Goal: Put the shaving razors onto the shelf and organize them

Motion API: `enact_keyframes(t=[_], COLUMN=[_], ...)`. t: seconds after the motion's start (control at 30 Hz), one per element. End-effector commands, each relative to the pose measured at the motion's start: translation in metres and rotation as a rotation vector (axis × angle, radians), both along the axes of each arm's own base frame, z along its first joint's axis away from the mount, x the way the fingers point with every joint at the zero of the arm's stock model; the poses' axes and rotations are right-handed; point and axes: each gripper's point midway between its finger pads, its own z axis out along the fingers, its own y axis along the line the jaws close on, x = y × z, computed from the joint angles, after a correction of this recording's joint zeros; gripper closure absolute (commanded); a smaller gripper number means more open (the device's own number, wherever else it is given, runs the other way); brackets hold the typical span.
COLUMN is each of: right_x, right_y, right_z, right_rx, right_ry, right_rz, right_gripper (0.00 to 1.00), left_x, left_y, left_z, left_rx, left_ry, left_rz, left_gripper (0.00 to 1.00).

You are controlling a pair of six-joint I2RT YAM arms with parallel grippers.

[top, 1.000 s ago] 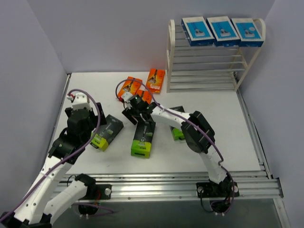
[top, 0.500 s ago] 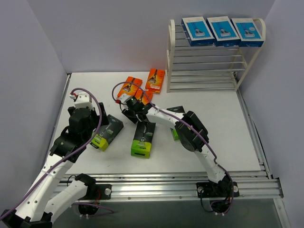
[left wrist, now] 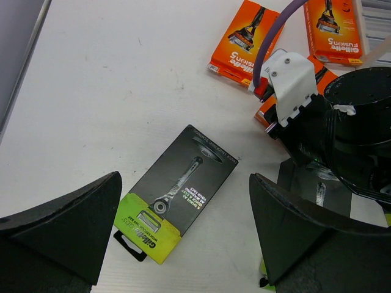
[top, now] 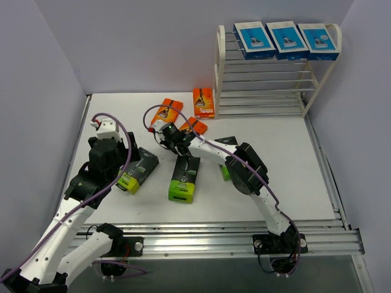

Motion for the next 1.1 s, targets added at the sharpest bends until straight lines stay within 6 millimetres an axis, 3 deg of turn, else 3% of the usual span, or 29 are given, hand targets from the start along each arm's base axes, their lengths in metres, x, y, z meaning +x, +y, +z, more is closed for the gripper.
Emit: enact_keyframes(t=[0.0,0.17,0.23,0.27,0.37,0.4,0.43,0.47,0.6,0.73,0.77,0.83,0.87,0.9,0.97,1.0,1.07], right_x=[-0.008,-0.005,-0.003,-0.001,-0.002,-0.004,-0.007,-0.009,-0.021,-0.041,-0.048,-0.059,-0.067,-0.073,-0.086,-0.092,-0.104], right_y=[-0.003,-0.003,-0.005,-0.006,-0.011,-0.014,-0.018,-0.020,-0.036,-0.043,-0.048,-0.053,-0.057,-0.060,-0.066,-0.069,-0.072], right_z=[0.014,0.058,0.084,0.107,0.135,0.159,0.165,0.183,0.207,0.222,0.235,0.229,0.241,0.231,0.241,0.232,0.240], right_rx=[-0.014,0.026,0.053,0.089,0.139,0.178,0.187,0.233,0.292,0.339,0.363,0.369,0.400,0.397,0.437,0.435,0.470], right_ry=[0.015,-0.049,-0.098,-0.138,-0.197,-0.232,-0.237,-0.277,-0.316,-0.302,-0.313,-0.292,-0.304,-0.285,-0.293,-0.276,-0.280], right_rz=[0.005,-0.001,-0.009,-0.015,-0.031,-0.037,-0.037,-0.040,-0.062,-0.026,-0.019,-0.010,-0.002,0.000,0.012,0.013,0.031], right_gripper=[1.00,1.00,1.00,1.00,1.00,1.00,1.00,1.00,1.00,1.00,1.00,1.00,1.00,1.00,1.00,1.00,1.00], left_x=[0.006,0.005,0.005,0.005,0.005,0.005,0.005,0.005,0.006,0.010,0.009,0.008,0.004,0.001,-0.004,-0.013,-0.018], left_y=[-0.002,0.000,0.001,0.002,0.005,0.006,0.008,0.008,0.005,-0.013,-0.017,-0.026,-0.035,-0.042,-0.050,-0.066,-0.076], left_z=[0.012,0.011,0.011,0.011,0.011,0.011,0.012,0.013,0.013,0.013,0.018,0.020,0.027,0.031,0.039,0.045,0.054], left_rx=[-0.026,-0.020,-0.025,-0.026,-0.023,-0.022,-0.023,-0.027,-0.043,-0.103,-0.125,-0.188,-0.243,-0.324,-0.440,-0.520,-0.673], left_ry=[-0.046,-0.040,-0.044,-0.044,-0.044,-0.045,-0.047,-0.049,-0.049,-0.028,-0.021,0.005,0.026,0.041,0.064,0.088,0.107], left_rz=[0.001,0.010,0.019,0.024,0.045,0.049,0.059,0.063,0.054,-0.010,-0.027,-0.040,-0.085,-0.094,-0.128,-0.216,-0.236], left_gripper=[0.06,0.06,0.06,0.06,0.06,0.06,0.06,0.06,0.06,0.06,0.06,0.06,0.06,0.06,0.06,0.06,0.06])
